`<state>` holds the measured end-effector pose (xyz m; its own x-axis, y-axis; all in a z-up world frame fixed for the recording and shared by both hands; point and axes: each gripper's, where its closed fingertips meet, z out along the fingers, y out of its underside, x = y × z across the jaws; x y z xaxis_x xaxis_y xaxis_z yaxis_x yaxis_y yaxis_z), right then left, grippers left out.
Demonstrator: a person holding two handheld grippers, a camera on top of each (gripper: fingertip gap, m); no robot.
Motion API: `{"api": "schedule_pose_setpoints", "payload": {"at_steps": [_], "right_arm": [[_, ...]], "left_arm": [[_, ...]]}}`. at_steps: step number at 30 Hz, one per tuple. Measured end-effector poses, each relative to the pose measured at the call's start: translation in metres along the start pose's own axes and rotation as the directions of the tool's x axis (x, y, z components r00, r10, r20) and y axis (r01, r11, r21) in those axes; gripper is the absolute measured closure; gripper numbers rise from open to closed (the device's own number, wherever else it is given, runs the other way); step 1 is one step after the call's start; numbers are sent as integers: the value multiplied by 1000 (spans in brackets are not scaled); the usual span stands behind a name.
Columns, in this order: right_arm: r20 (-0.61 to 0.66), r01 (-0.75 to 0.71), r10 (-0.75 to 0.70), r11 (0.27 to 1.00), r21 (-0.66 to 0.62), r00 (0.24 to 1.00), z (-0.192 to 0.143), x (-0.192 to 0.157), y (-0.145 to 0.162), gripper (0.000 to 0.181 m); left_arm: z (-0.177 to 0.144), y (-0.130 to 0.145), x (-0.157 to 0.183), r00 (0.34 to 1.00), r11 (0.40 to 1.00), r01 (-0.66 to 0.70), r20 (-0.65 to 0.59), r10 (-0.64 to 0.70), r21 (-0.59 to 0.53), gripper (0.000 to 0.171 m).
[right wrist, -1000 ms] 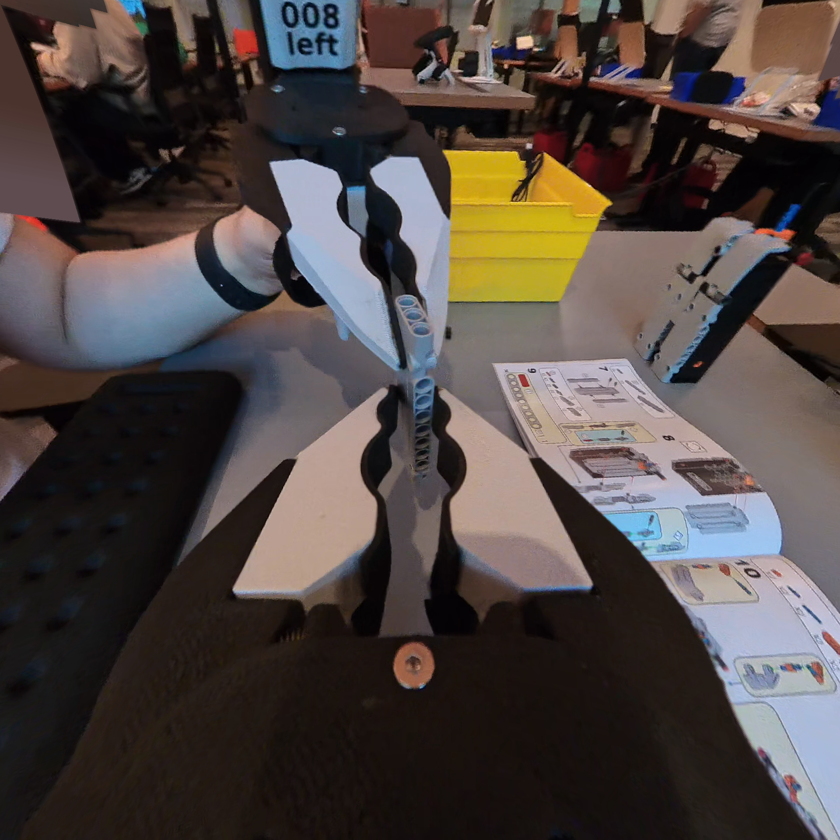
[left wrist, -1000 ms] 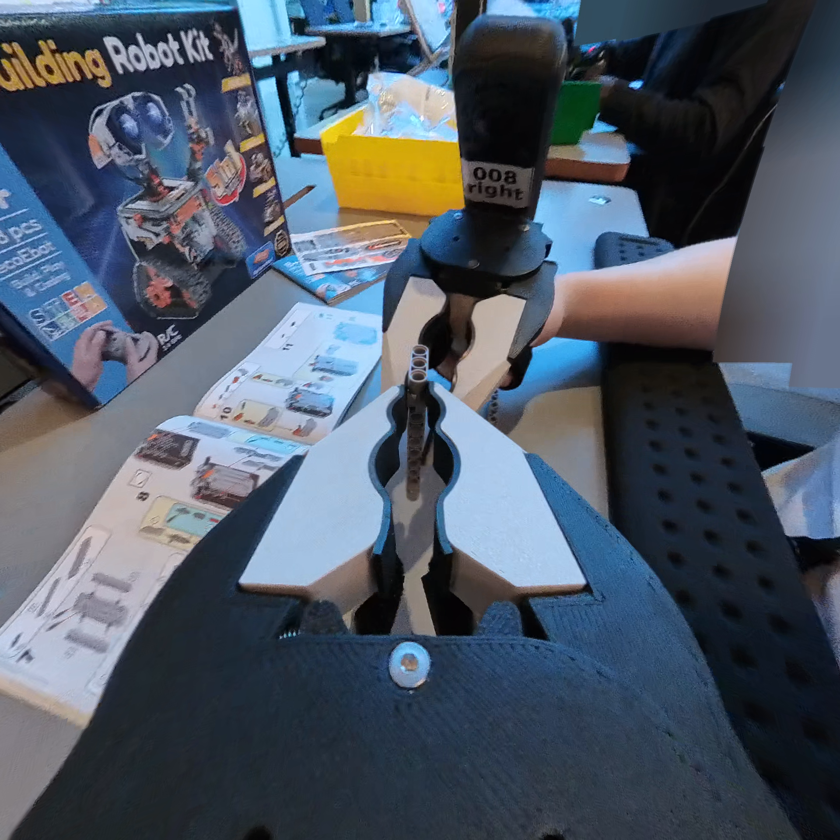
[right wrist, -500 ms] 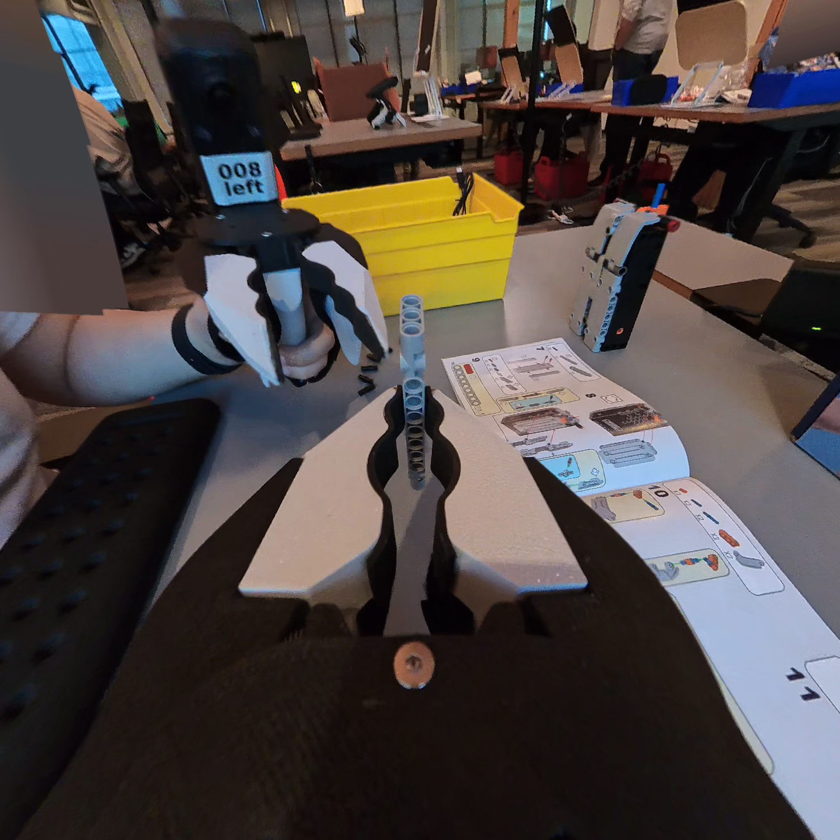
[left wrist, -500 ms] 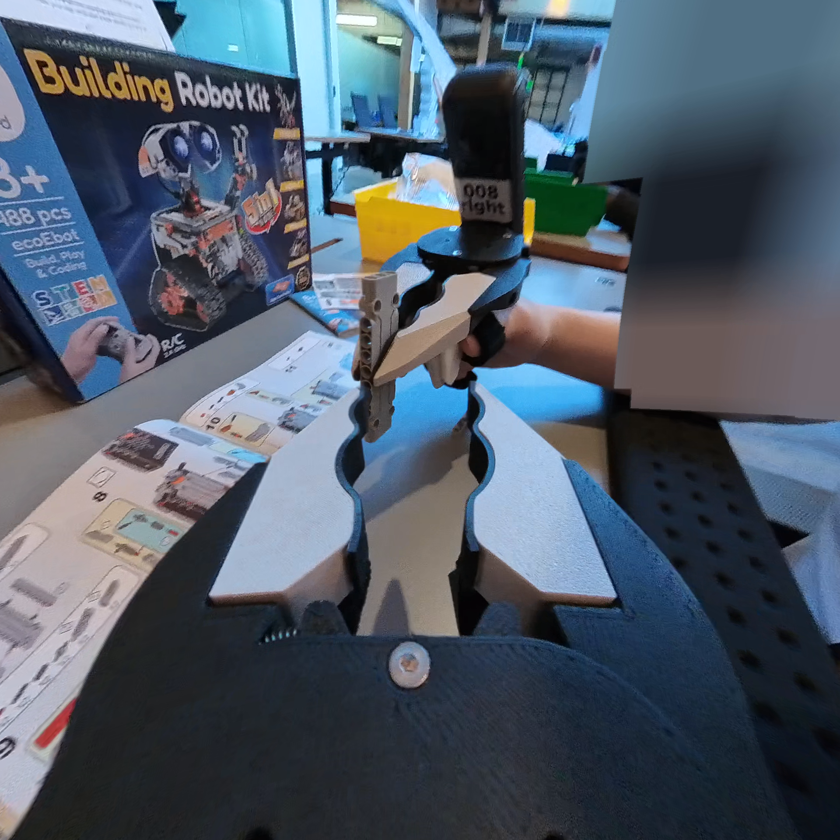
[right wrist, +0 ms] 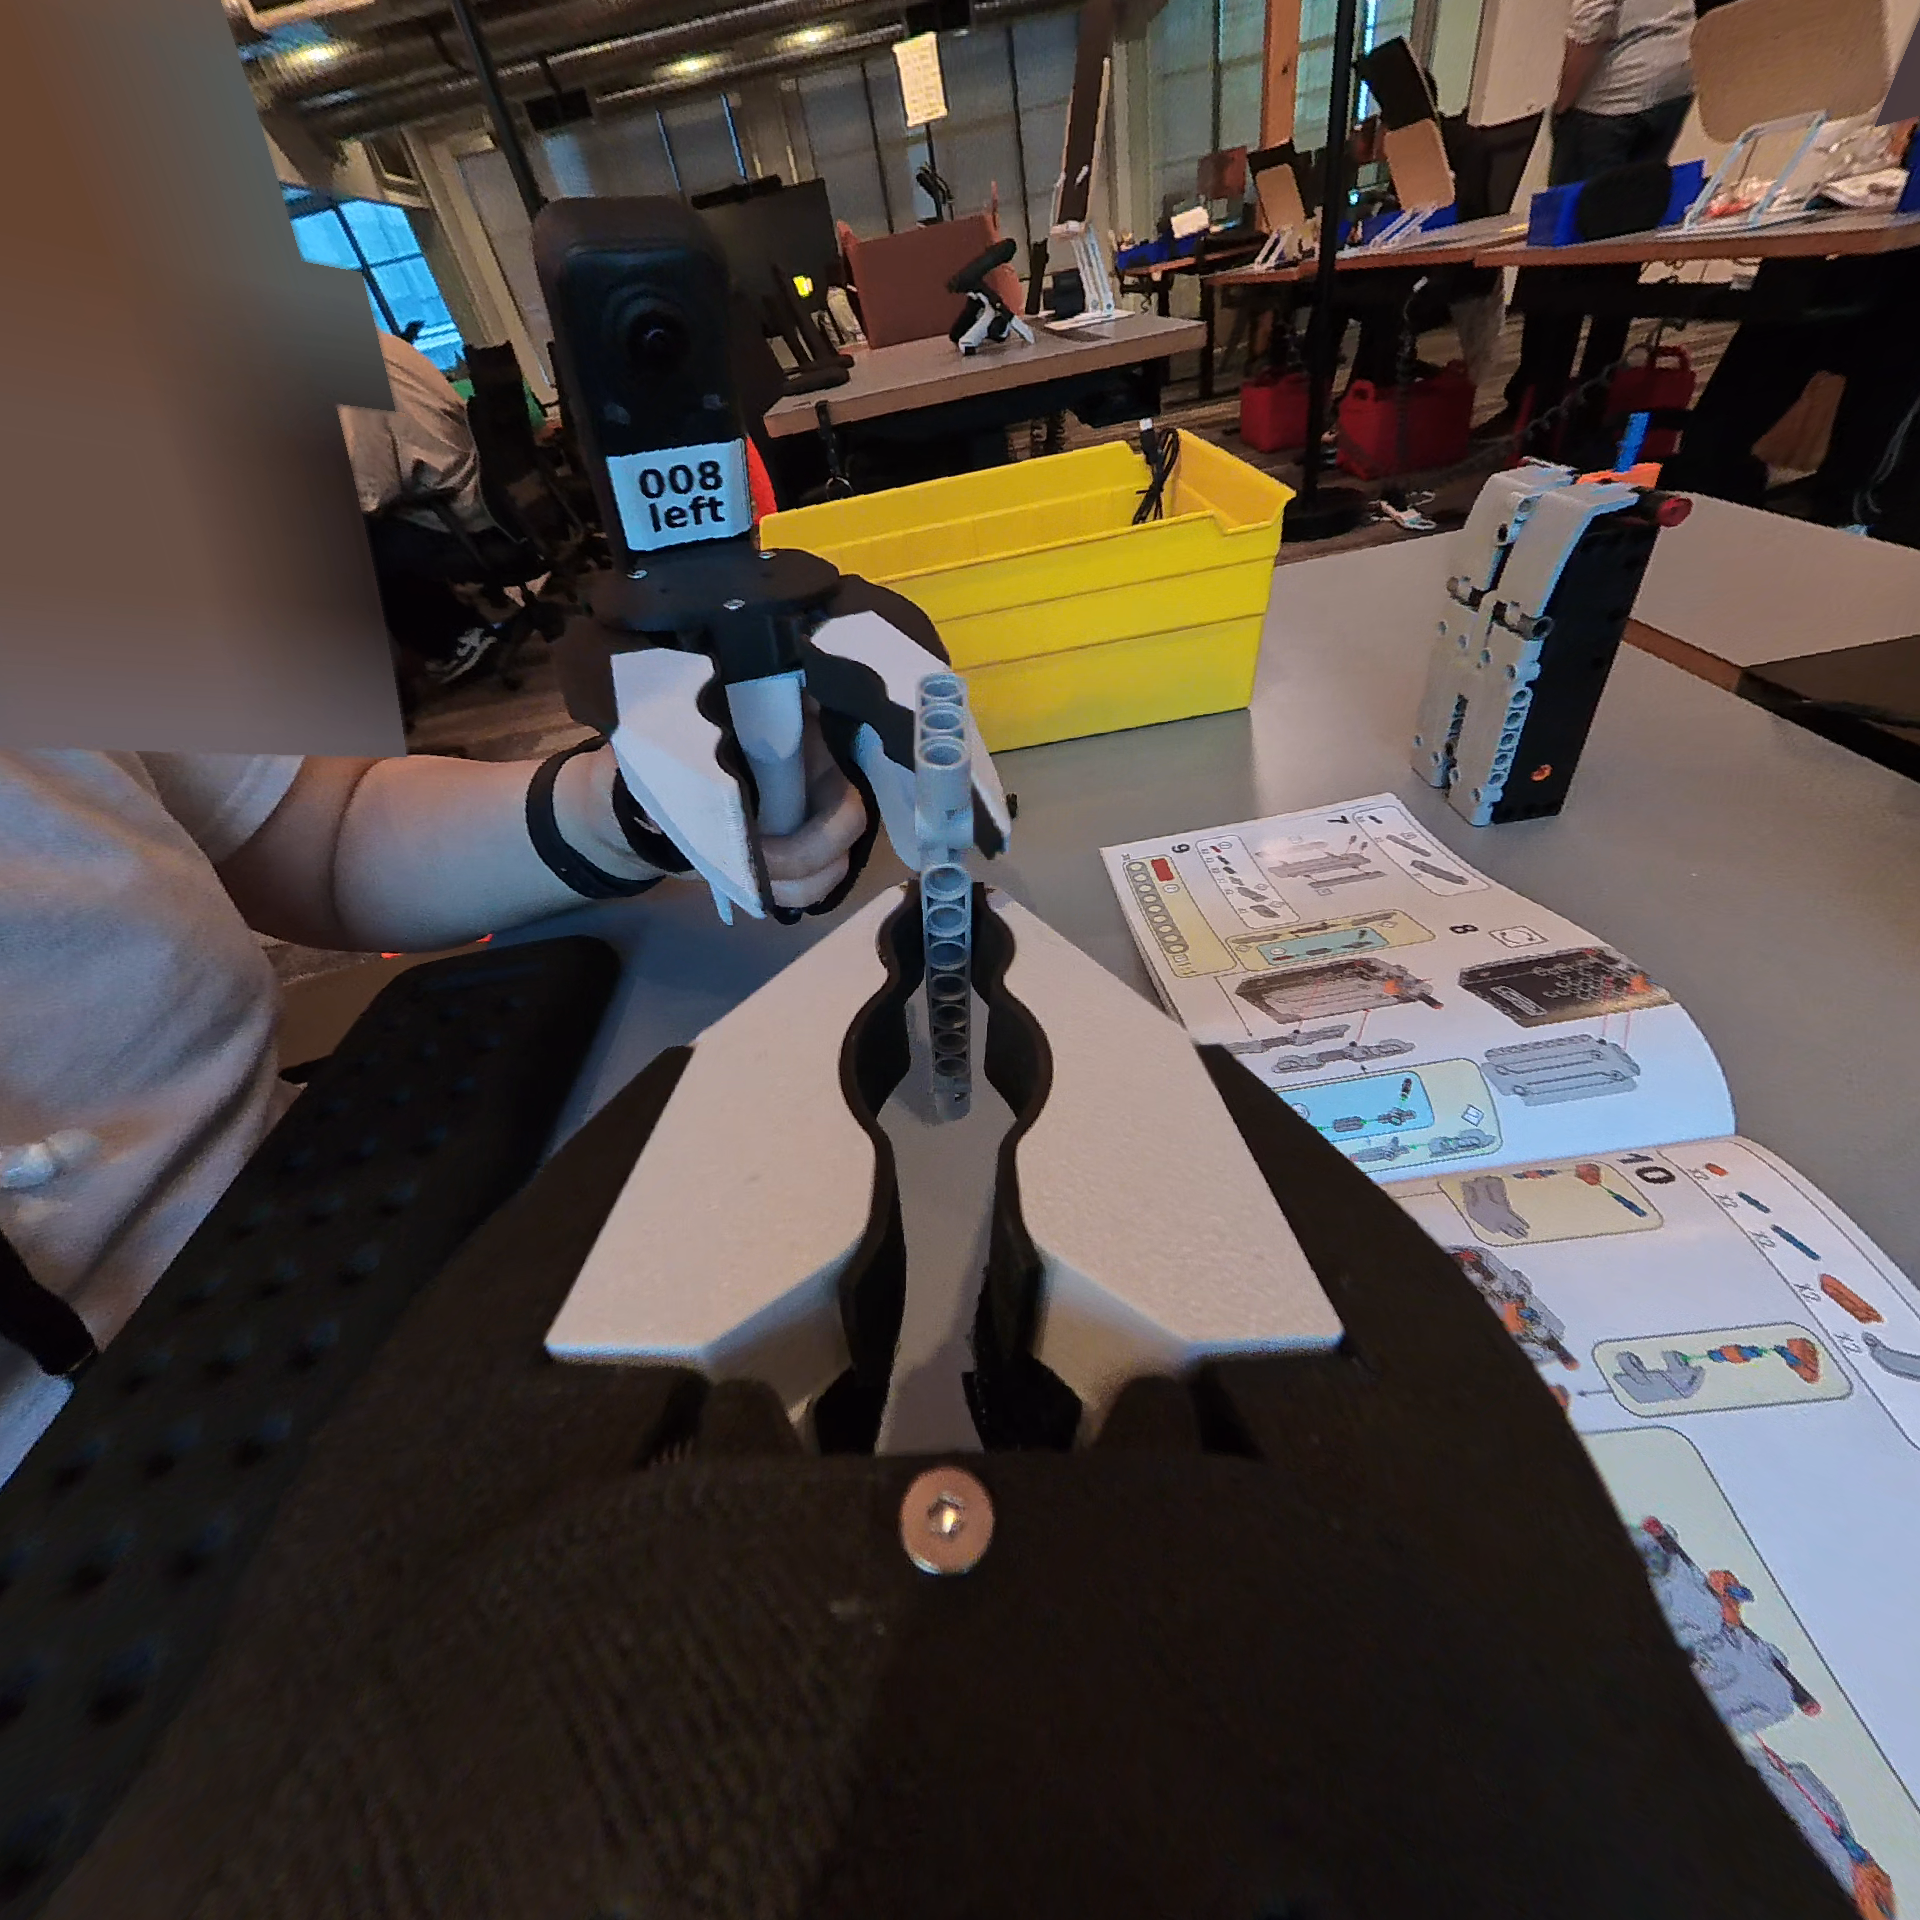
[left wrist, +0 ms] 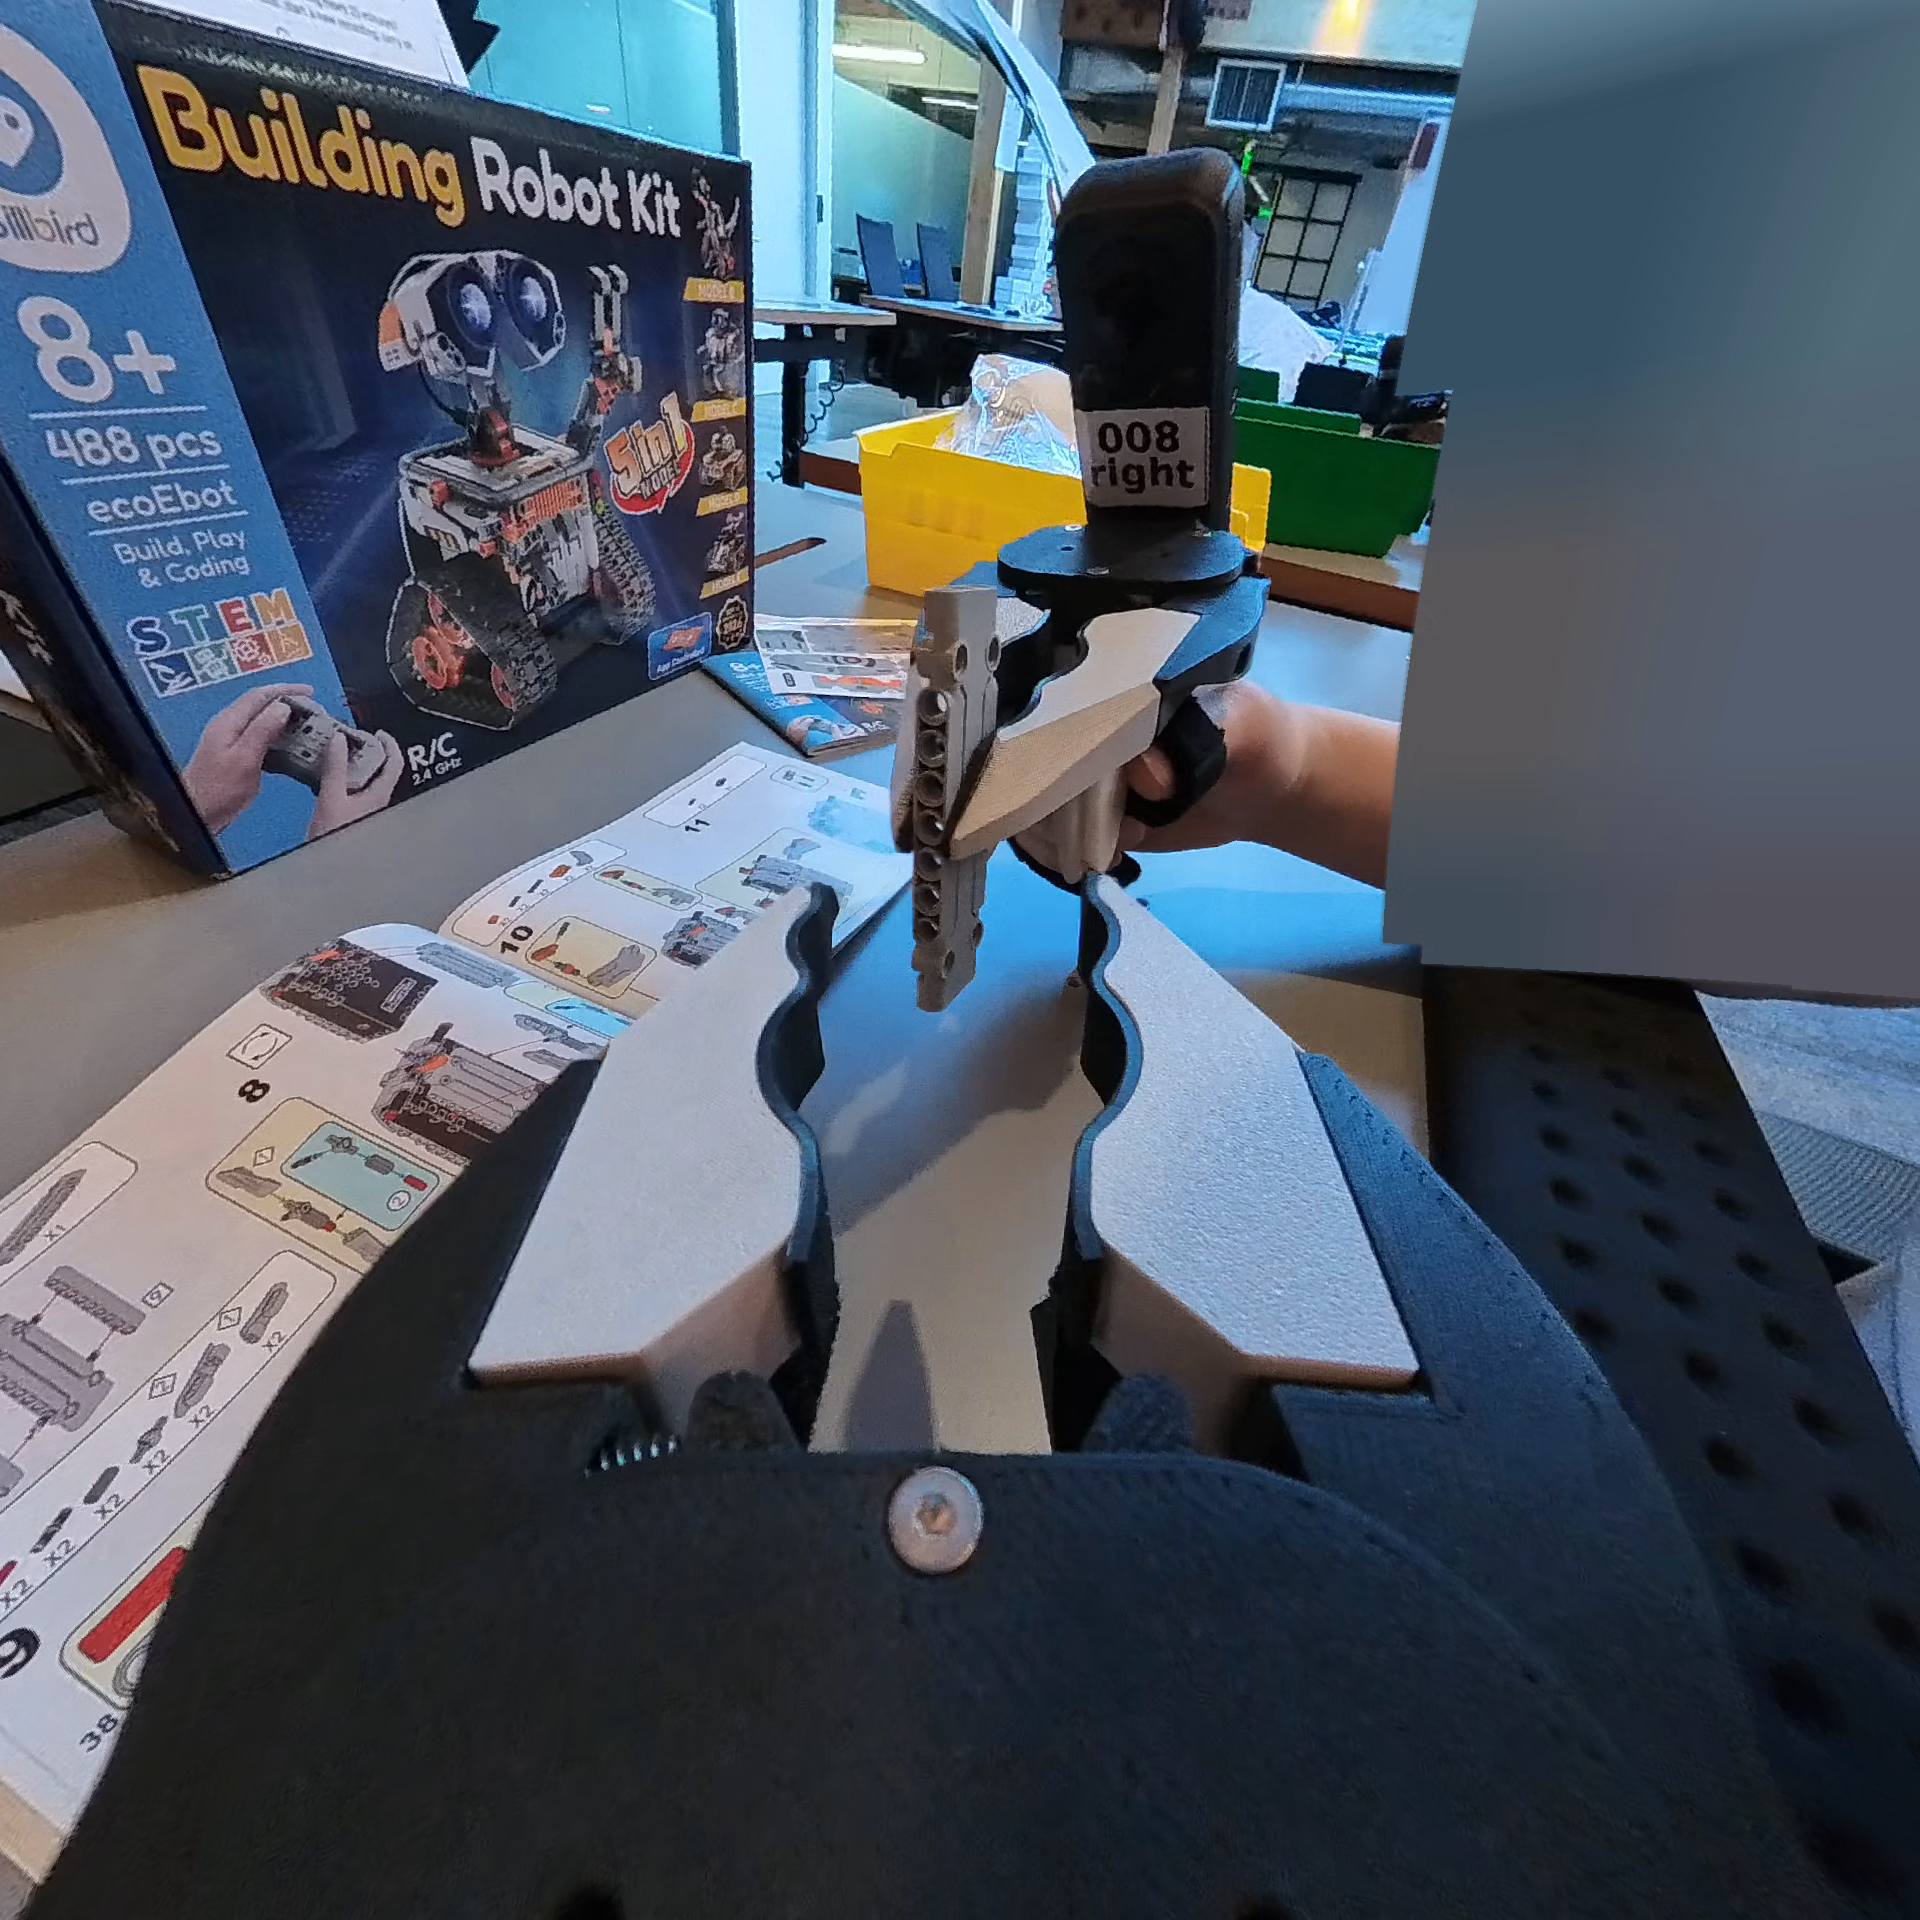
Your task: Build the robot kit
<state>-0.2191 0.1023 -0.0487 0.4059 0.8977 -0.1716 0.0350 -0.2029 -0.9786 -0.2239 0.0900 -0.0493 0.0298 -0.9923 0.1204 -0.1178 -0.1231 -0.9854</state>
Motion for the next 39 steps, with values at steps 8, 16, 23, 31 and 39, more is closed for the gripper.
{"api": "schedule_pose_setpoints", "payload": {"at_steps": [8, 16, 23, 31, 39], "right_arm": [[9, -2, 2, 1000, -5, 1000, 1, -2, 1, 175], [13, -16, 16, 1000, -13, 1000, 3, -1, 5, 175], [25, -32, 32, 999, -7, 999, 3, 0, 5, 175], [48, -45, 45, 999, -10, 998, 6, -3, 7, 175], [56, -54, 55, 998, -16, 997, 9, -3, 9, 175]], "left_arm": [[1, 2, 0, 1000, 1000, 1, -1, -1, -13, 126], [2, 5, -6, 994, 994, 106, -8, -106, -9, 128], [0, 5, -8, 997, 997, 69, 18, -68, -24, 128], [0, 5, -10, 996, 996, 90, 19, -90, -23, 129], [-3, 4, -15, 993, 993, 117, 22, -116, -11, 132]]}}
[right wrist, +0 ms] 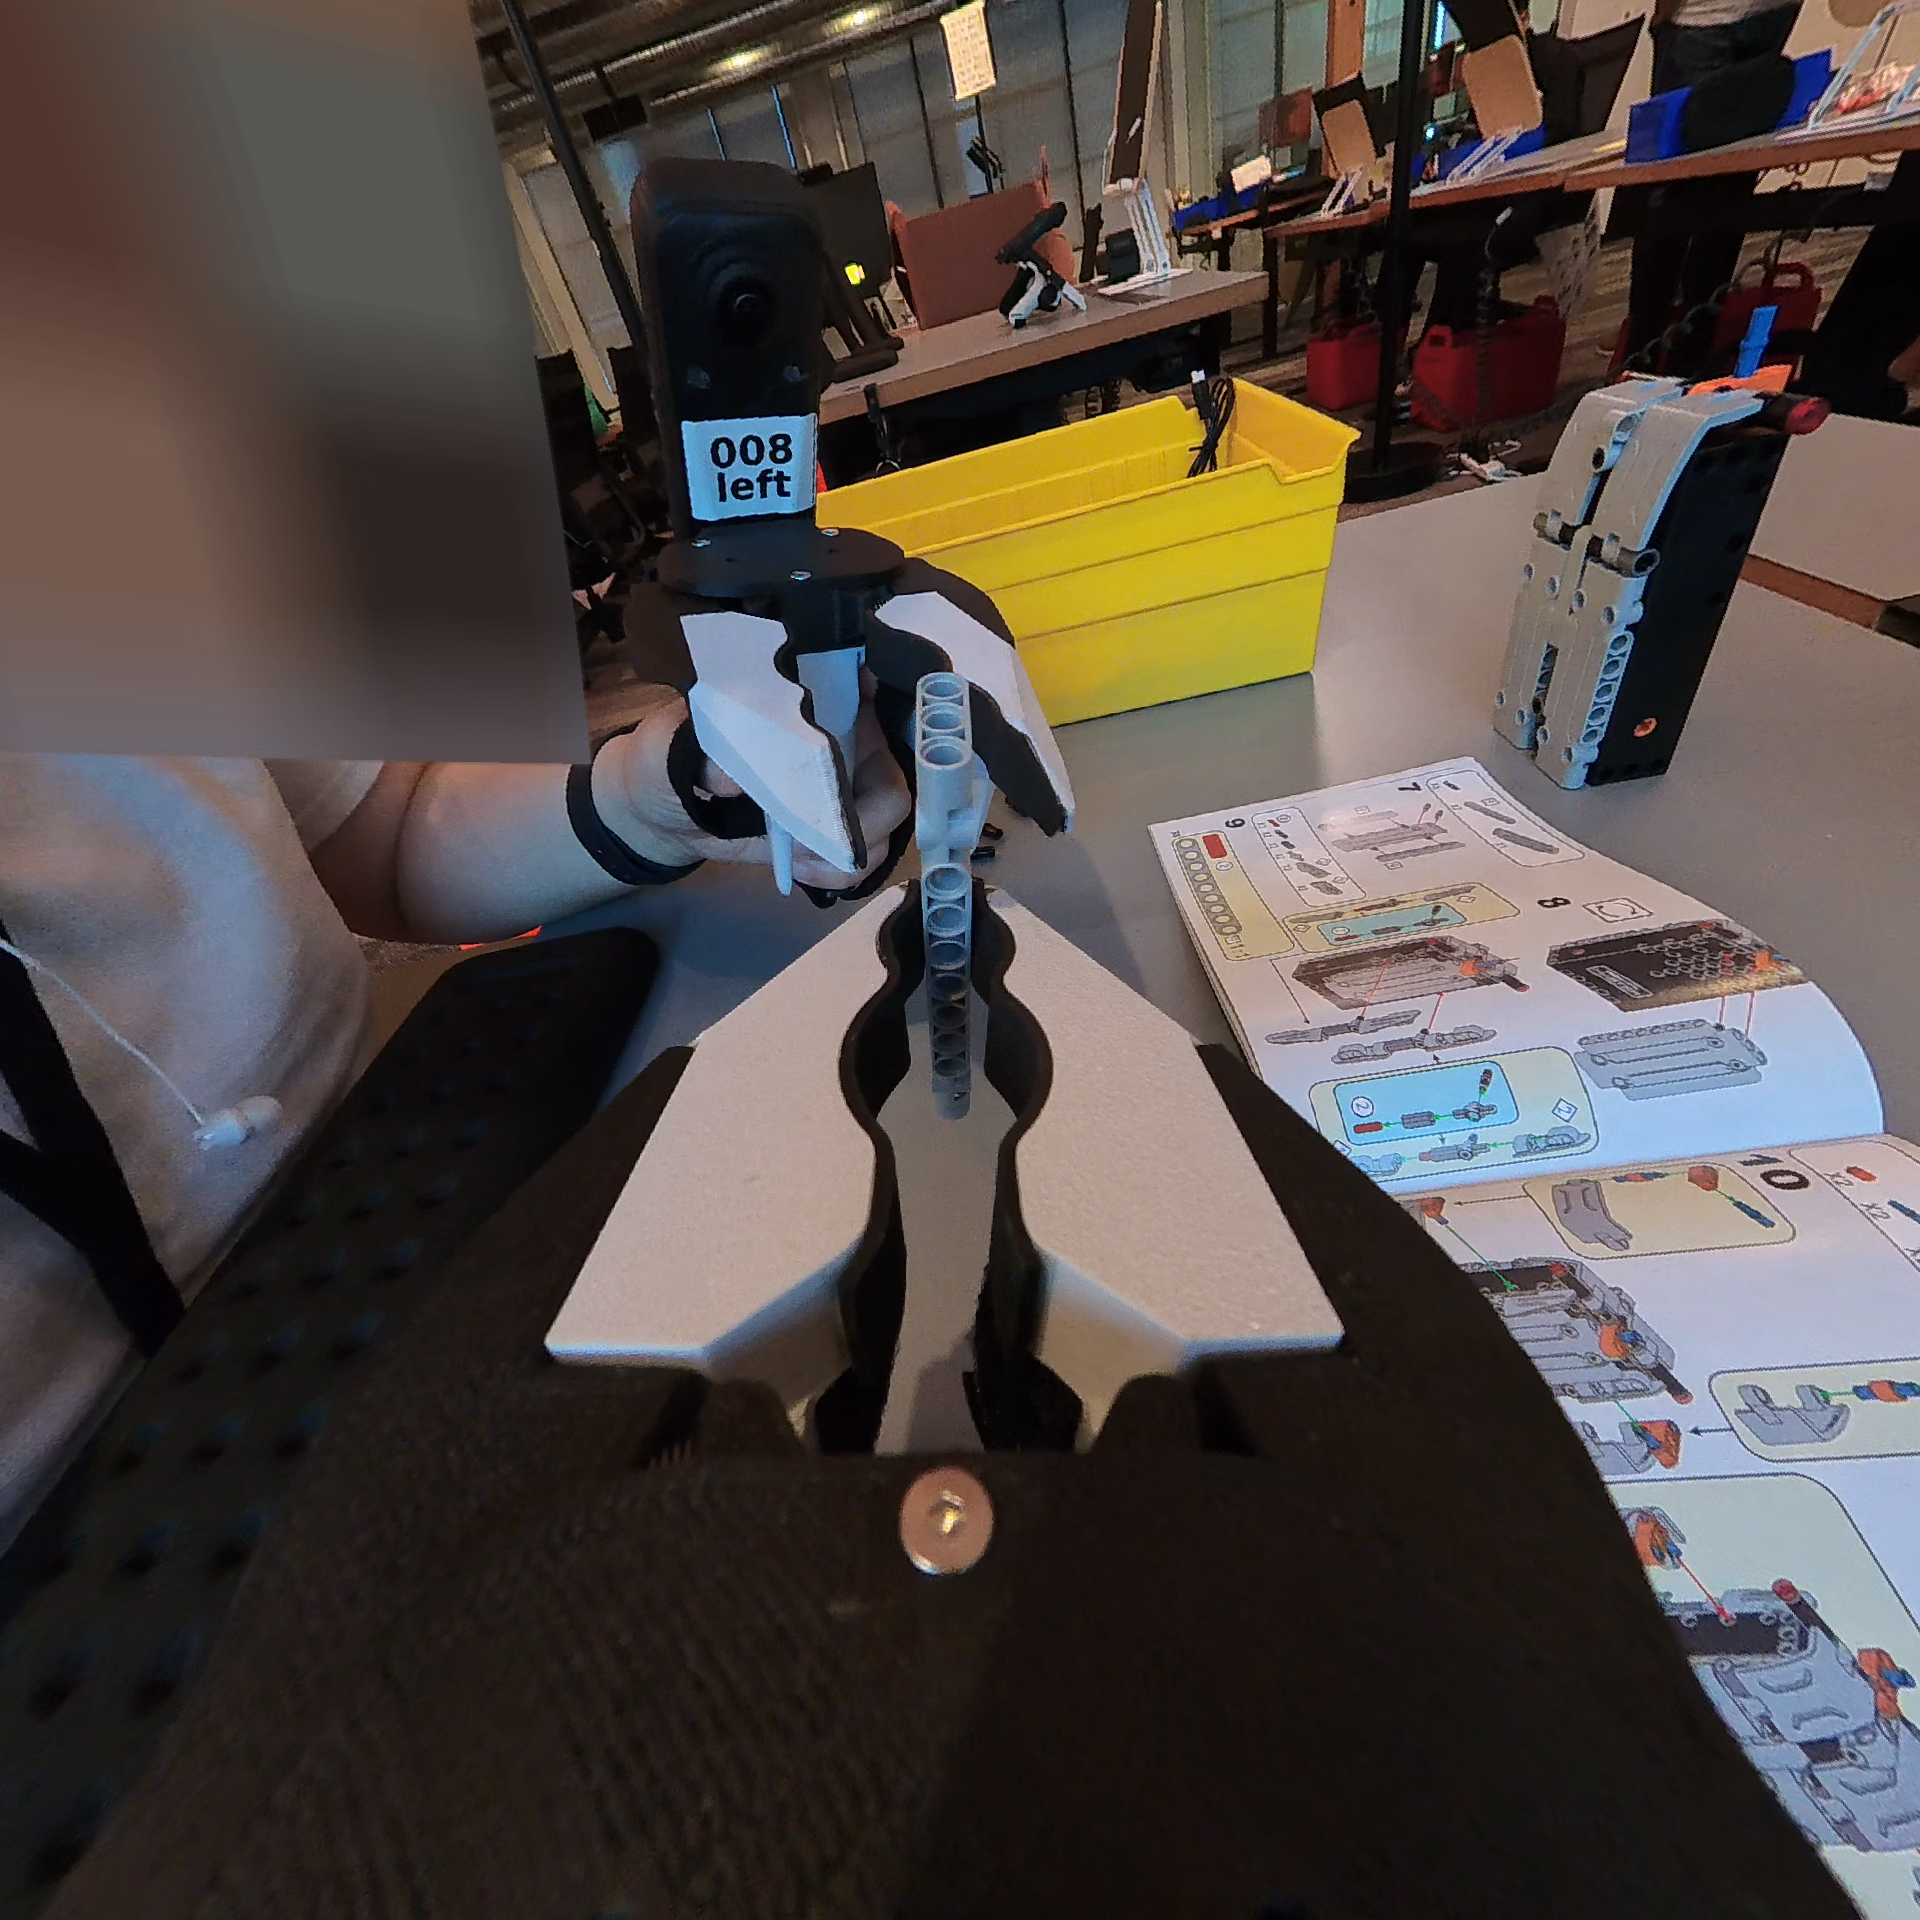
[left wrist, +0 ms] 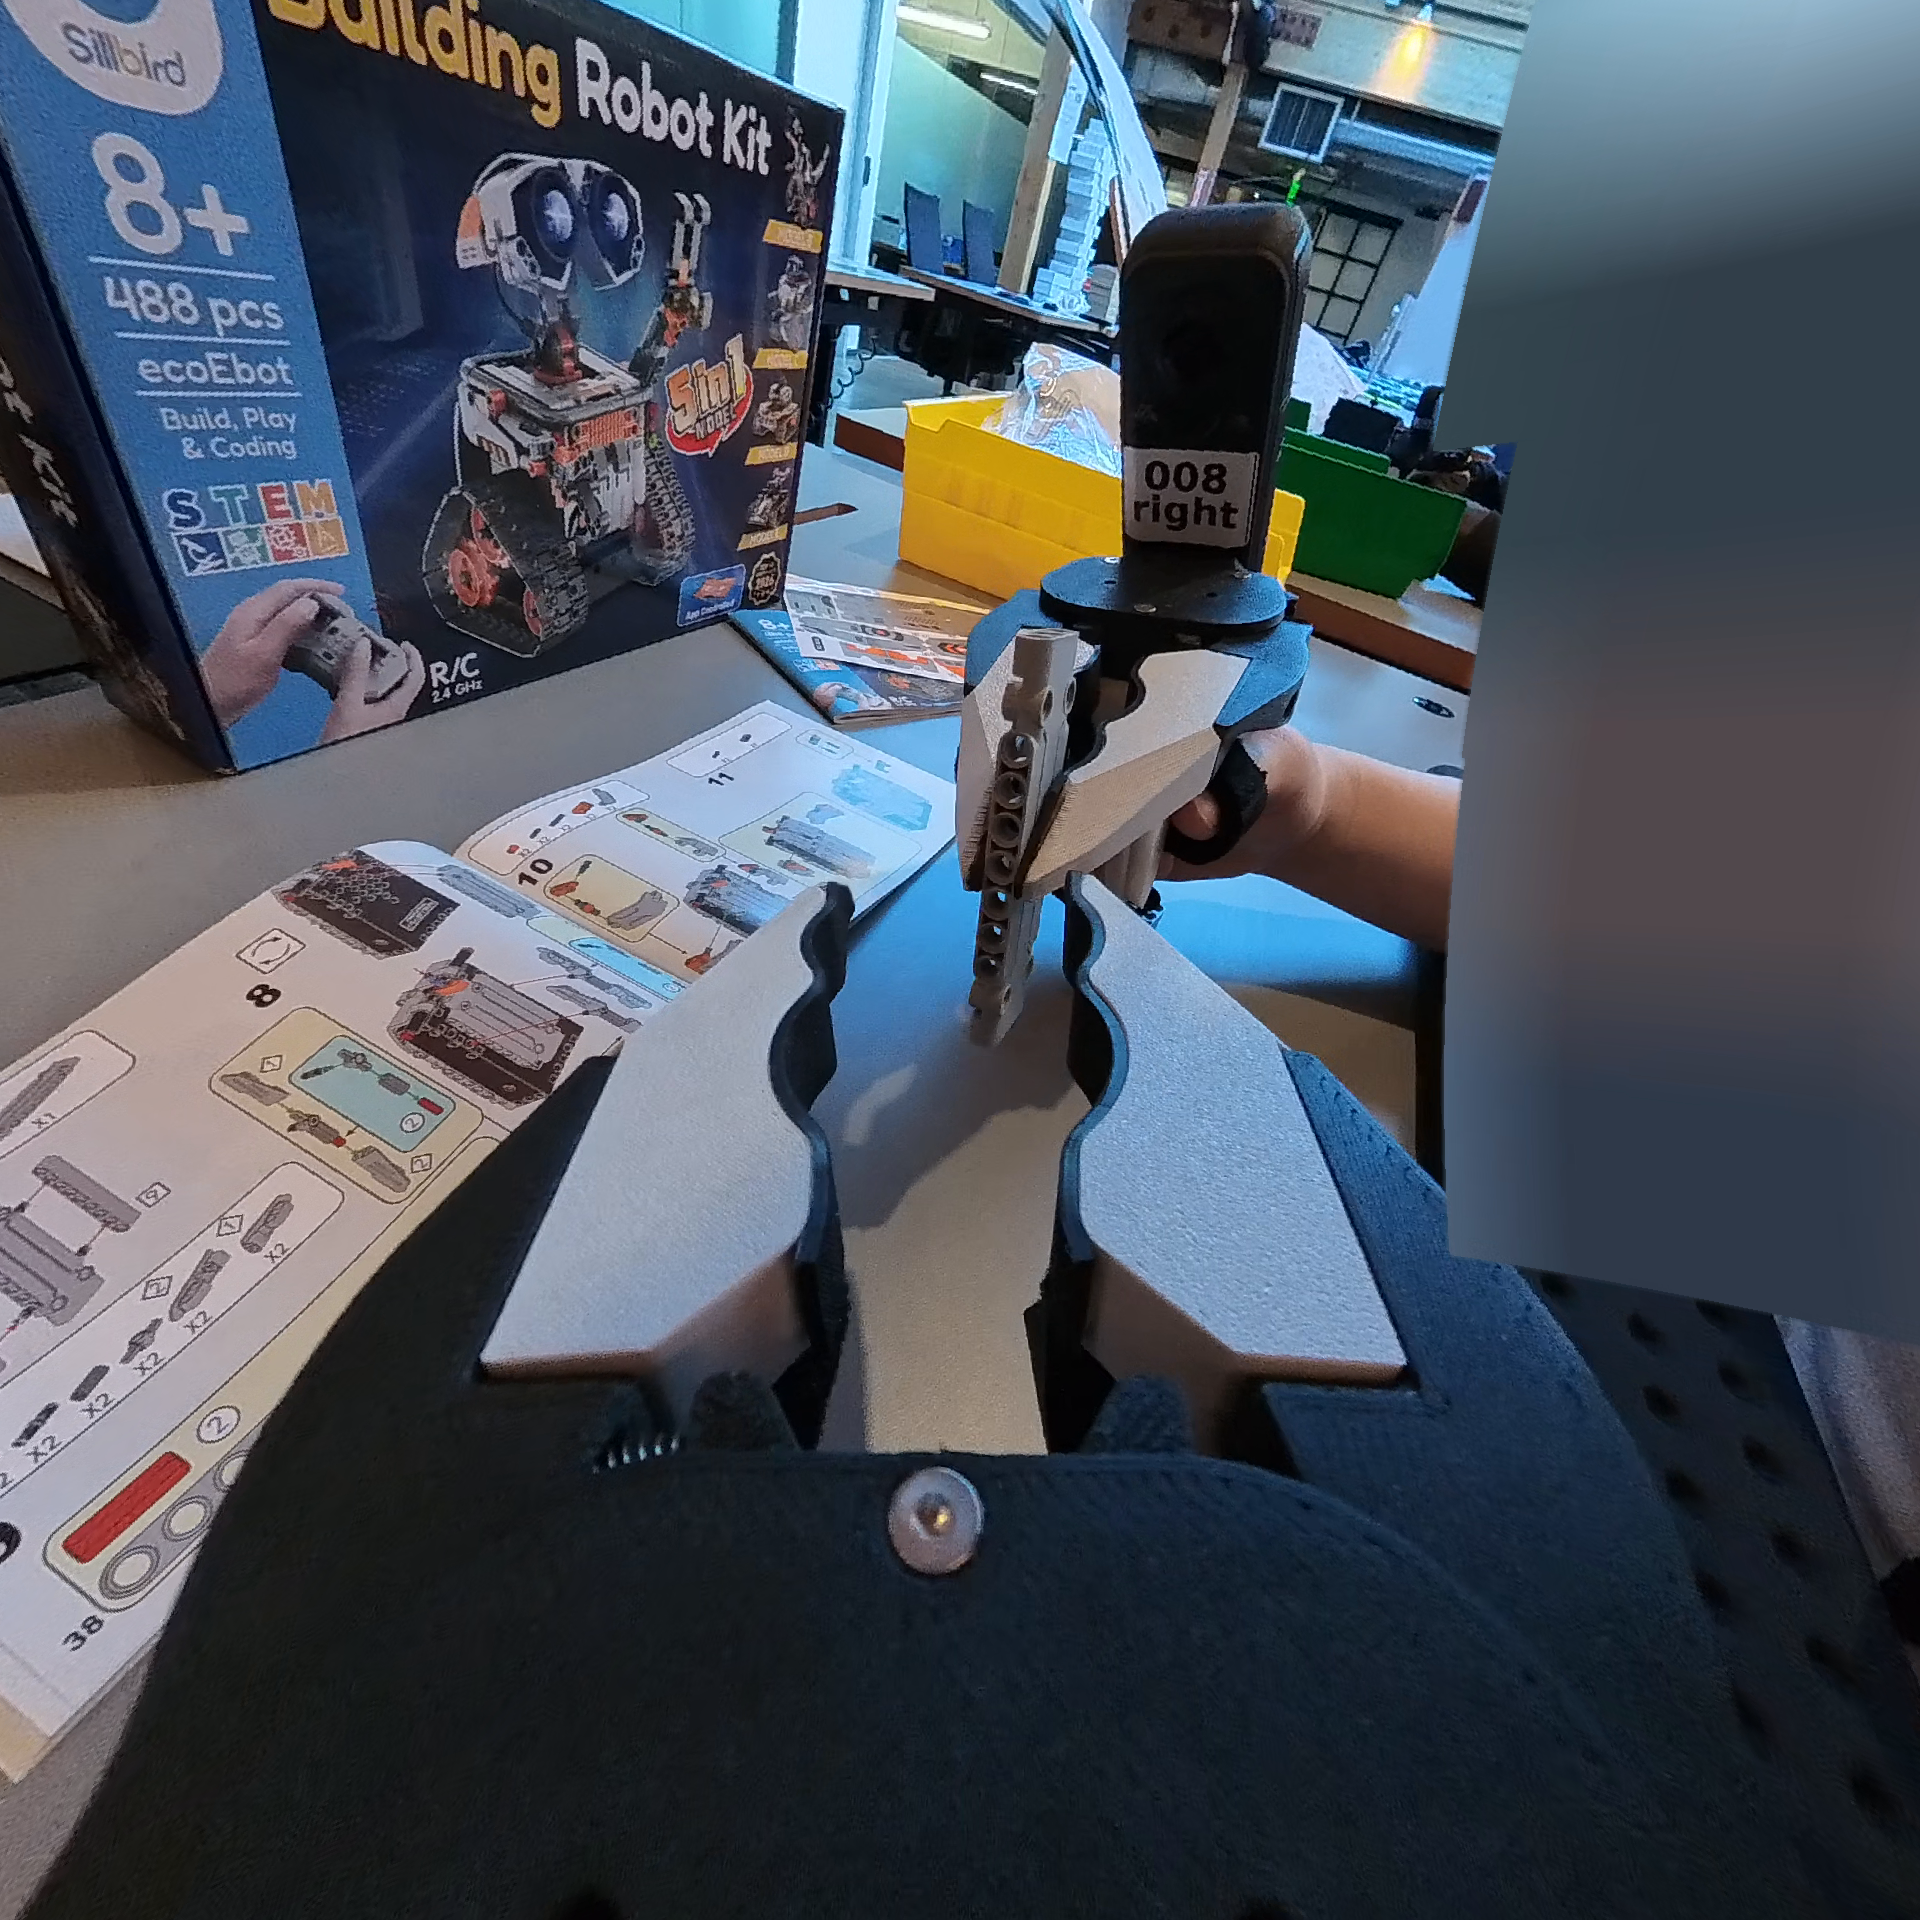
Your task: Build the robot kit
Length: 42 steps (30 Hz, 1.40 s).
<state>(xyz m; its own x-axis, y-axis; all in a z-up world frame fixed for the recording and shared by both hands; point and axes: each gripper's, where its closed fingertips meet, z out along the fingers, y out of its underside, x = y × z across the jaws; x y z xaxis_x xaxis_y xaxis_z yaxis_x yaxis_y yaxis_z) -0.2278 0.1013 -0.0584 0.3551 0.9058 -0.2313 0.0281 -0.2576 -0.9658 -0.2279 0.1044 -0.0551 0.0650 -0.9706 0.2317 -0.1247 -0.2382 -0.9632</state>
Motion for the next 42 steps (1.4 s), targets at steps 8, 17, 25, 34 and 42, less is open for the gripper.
{"api": "schedule_pose_setpoints", "payload": {"at_steps": [8, 17, 25, 34, 42], "right_arm": [[6, -3, 3, 1000, 1, 1000, 1, 0, 0, 175], [8, -2, 2, 1000, -5, 1000, 2, -1, 1, 175], [15, 7, -7, 1000, -18, 1000, 3, -3, 3, 175], [28, 12, -11, 1000, -12, 1000, 4, -6, 3, 175], [20, 12, -12, 999, -32, 1000, 4, -5, 5, 175]], "left_arm": [[-1, -1, -1, 1000, 1000, 0, 3, 0, 5, 133], [-2, -1, -1, 1000, 1000, -2, 4, 2, 1, 133], [-2, -1, 0, 1000, 1000, -2, -1, 2, -1, 134], [-2, -2, 0, 1000, 1000, -1, -4, 1, 0, 135], [-3, -3, -1, 1000, 1000, 2, -1, -2, 3, 135]]}}
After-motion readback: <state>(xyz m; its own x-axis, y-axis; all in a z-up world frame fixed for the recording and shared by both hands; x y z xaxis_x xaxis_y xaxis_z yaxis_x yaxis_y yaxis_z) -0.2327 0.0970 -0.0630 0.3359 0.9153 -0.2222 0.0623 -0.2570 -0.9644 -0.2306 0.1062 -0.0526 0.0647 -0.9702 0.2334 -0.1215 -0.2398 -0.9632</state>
